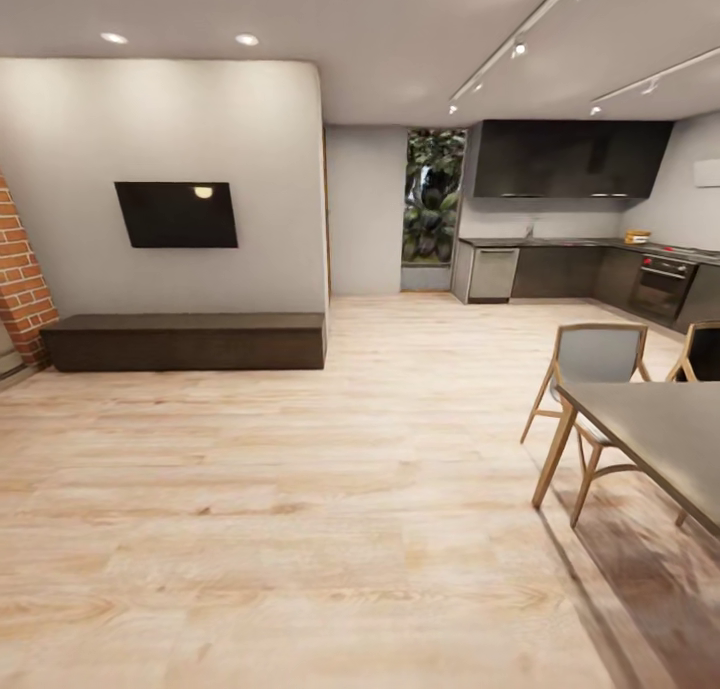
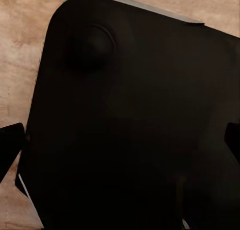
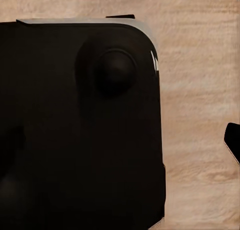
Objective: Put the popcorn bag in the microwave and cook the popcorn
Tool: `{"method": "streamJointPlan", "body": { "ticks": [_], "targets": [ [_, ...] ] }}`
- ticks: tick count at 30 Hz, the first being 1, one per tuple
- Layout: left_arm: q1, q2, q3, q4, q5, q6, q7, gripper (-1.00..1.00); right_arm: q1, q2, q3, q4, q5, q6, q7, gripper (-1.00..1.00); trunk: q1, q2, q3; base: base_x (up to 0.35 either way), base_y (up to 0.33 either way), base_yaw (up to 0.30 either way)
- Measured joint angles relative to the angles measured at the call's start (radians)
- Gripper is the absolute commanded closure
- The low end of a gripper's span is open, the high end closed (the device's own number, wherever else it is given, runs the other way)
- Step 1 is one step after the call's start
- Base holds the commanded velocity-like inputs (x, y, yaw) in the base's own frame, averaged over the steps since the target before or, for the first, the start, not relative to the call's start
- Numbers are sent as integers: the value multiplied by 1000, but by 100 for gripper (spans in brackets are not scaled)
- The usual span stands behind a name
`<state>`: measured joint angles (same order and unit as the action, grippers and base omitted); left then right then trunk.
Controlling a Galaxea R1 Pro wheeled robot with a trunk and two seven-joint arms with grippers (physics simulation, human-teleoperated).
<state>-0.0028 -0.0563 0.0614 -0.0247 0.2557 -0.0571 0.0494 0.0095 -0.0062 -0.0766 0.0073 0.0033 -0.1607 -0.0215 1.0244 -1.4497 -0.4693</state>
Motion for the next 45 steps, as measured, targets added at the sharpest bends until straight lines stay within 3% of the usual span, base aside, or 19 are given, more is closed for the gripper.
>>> {"method": "streamJointPlan", "body": {
  "ticks": [2,5,20,23,26,29,45],
  "targets": [
    [0,-1,0,0,2,-1,65,-100,0,0,1,0,1,0,0,-100,0,0,0,326,0,0],
    [0,-2,0,-1,3,-1,90,-100,0,0,2,0,1,0,0,-100,0,0,0,326,0,0],
    [0,0,-6,-2,-6,10,87,-100,0,0,4,1,11,1,3,-100,0,0,0,326,0,0],
    [0,1,-9,-2,-7,13,62,-100,0,0,5,1,42,1,5,-100,0,0,0,326,0,0],
    [0,8,-9,0,-3,16,-35,-100,0,1,5,1,79,1,11,-100,0,0,0,326,0,0],
    [0,15,-8,-1,-3,18,-79,-100,0,1,5,1,88,1,14,-100,0,0,0,326,0,0],
    [0,17,-4,0,1,17,-82,-100,0,0,4,1,88,1,15,-100,0,0,0,326,0,0]
  ]
}}
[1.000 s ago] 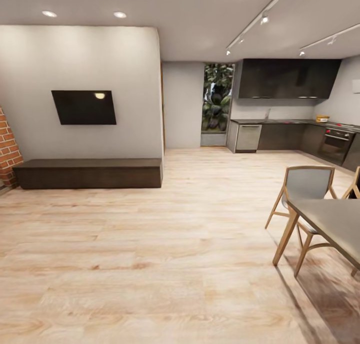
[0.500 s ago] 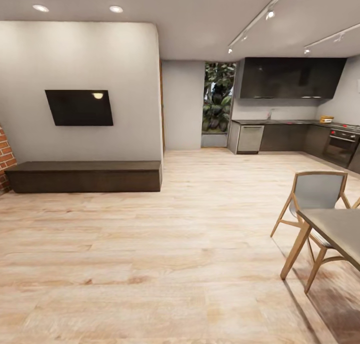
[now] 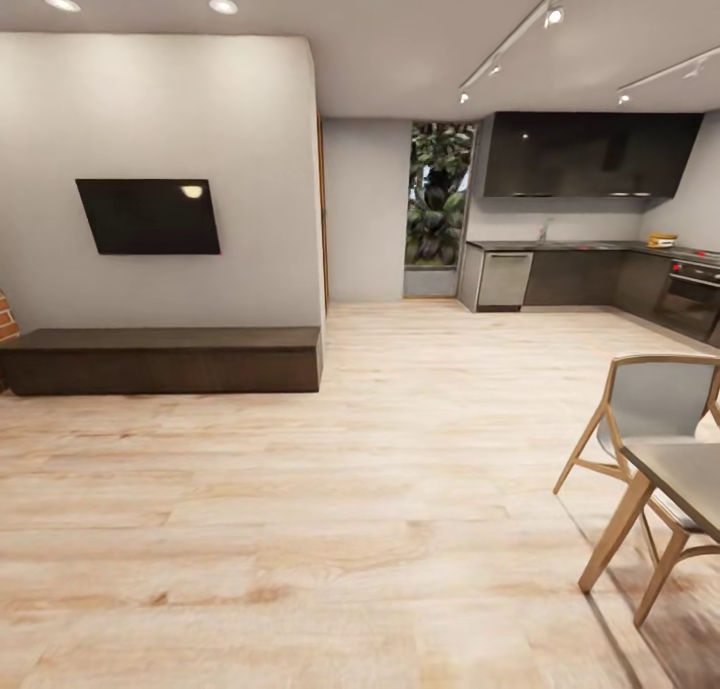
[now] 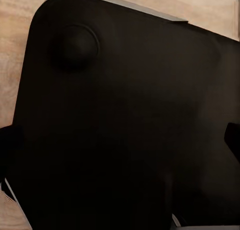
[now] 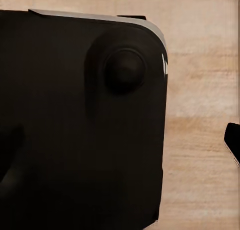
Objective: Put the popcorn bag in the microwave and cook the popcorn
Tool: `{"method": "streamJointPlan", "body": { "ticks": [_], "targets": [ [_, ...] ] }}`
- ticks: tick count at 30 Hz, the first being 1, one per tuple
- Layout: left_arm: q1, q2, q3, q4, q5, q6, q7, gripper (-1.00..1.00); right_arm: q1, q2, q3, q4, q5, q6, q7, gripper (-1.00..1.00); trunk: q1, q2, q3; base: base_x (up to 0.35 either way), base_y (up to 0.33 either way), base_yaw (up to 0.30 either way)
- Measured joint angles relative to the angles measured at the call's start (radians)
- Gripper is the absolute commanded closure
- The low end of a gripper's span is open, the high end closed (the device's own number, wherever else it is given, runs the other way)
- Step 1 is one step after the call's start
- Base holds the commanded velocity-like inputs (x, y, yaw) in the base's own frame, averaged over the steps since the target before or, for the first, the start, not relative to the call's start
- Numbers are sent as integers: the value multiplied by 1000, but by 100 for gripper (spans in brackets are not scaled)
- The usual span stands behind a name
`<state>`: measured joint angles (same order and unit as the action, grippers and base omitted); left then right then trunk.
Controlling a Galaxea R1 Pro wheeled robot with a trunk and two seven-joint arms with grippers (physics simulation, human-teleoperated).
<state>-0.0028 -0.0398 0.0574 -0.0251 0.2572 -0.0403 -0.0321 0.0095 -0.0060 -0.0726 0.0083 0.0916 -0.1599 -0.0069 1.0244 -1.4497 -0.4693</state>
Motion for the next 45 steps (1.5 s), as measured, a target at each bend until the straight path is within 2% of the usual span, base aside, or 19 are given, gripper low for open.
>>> {"method": "streamJointPlan", "body": {
  "ticks": [45],
  "targets": [
    [0,-2,-5,0,-2,0,2,-100,0,1,-1,0,-2,0,-3,-100,0,0,0,326,0,0]
  ]
}}
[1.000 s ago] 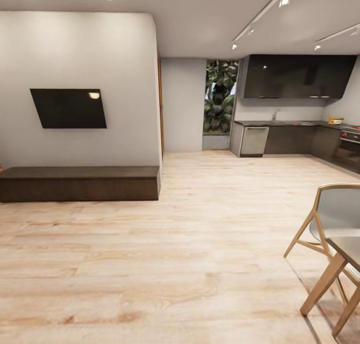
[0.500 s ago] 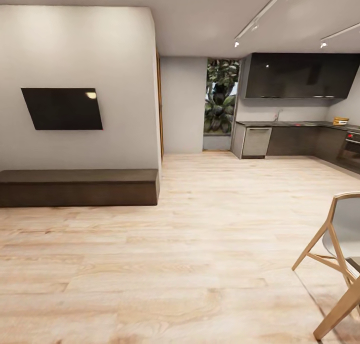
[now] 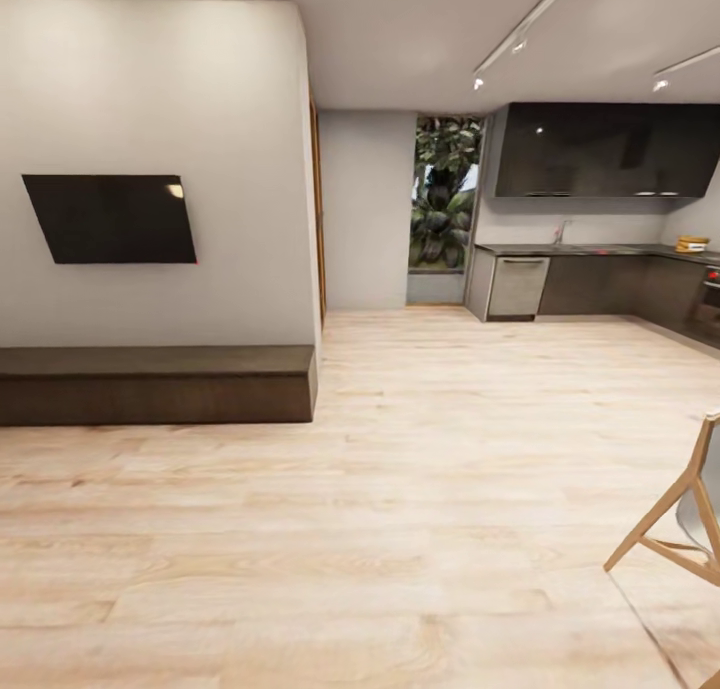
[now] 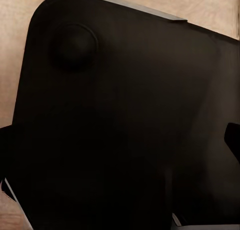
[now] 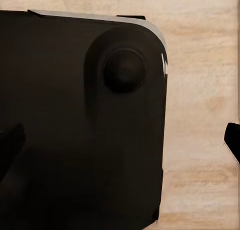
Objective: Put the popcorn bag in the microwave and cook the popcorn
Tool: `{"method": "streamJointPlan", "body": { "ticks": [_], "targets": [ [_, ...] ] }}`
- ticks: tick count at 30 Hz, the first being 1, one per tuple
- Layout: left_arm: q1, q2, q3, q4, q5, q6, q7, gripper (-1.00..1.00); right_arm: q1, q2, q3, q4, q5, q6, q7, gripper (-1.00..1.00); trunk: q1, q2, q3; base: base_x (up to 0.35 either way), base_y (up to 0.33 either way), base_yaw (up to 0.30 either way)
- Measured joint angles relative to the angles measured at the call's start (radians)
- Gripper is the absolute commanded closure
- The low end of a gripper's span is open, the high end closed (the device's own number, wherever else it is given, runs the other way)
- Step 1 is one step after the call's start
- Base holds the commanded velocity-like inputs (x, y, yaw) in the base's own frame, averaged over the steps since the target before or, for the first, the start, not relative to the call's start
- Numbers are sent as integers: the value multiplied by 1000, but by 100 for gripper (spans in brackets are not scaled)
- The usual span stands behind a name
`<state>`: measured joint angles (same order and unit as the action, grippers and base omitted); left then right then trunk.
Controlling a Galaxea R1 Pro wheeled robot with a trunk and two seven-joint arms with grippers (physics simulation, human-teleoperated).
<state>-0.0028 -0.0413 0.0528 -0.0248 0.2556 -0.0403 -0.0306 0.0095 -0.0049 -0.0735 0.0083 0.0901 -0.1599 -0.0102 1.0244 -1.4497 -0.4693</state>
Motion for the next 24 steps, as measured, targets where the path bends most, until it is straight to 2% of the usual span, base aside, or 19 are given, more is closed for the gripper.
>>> {"method": "streamJointPlan", "body": {
  "ticks": [6,24],
  "targets": [
    [0,0,0,0,0,-1,0,-100,0,0,0,0,-6,0,-1,-100,0,0,0,326,0,-110],
    [0,0,2,0,0,-1,0,-100,0,0,-2,0,-8,0,-9,-100,0,0,0,326,0,-271]
  ]
}}
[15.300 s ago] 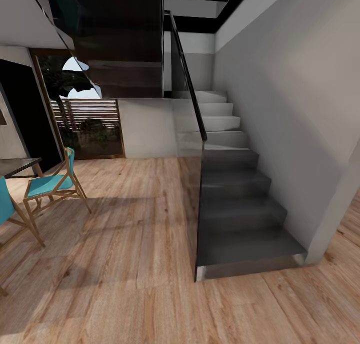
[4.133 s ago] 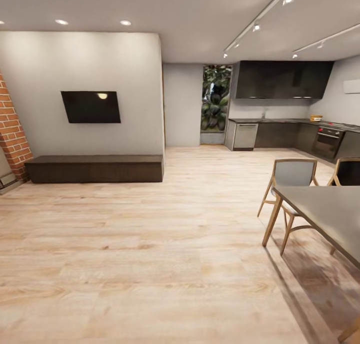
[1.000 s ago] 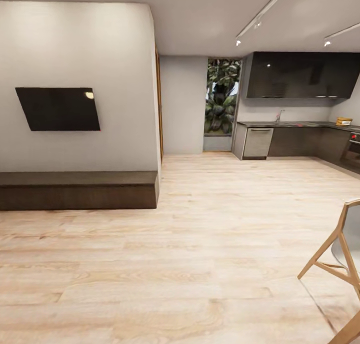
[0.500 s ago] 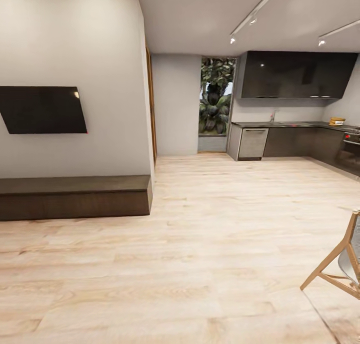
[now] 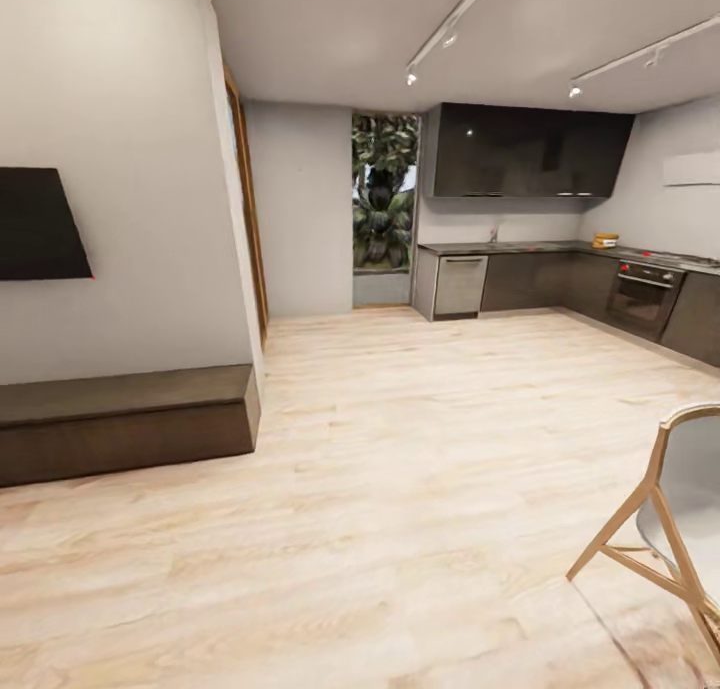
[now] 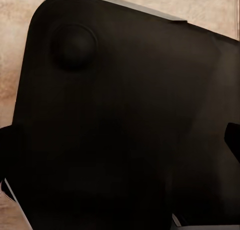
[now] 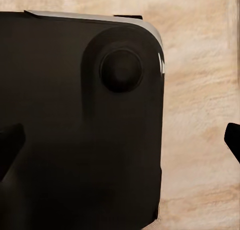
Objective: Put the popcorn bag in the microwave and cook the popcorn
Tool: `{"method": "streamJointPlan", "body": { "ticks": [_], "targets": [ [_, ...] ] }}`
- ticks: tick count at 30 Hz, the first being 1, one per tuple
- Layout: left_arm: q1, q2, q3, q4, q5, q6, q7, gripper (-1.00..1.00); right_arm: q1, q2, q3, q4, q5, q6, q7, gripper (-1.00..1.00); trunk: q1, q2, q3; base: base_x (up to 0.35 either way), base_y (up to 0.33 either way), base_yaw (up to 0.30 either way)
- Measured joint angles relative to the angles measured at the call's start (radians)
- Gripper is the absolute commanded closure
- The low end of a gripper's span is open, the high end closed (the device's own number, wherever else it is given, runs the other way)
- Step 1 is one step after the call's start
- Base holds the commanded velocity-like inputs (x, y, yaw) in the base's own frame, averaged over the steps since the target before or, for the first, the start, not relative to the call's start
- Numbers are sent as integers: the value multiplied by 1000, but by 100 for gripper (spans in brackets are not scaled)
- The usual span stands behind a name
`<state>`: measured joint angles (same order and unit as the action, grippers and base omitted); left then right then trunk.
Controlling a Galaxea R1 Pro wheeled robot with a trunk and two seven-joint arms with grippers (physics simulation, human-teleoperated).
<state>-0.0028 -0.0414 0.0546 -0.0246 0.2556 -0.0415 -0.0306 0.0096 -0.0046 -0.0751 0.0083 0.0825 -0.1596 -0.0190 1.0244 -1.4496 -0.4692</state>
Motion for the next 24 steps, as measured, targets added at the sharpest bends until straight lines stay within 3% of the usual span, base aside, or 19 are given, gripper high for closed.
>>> {"method": "streamJointPlan", "body": {
  "ticks": [24],
  "targets": [
    [0,0,3,0,0,0,0,-100,0,-1,0,0,4,-2,1,-100,0,0,0,326,0,-9]
  ]
}}
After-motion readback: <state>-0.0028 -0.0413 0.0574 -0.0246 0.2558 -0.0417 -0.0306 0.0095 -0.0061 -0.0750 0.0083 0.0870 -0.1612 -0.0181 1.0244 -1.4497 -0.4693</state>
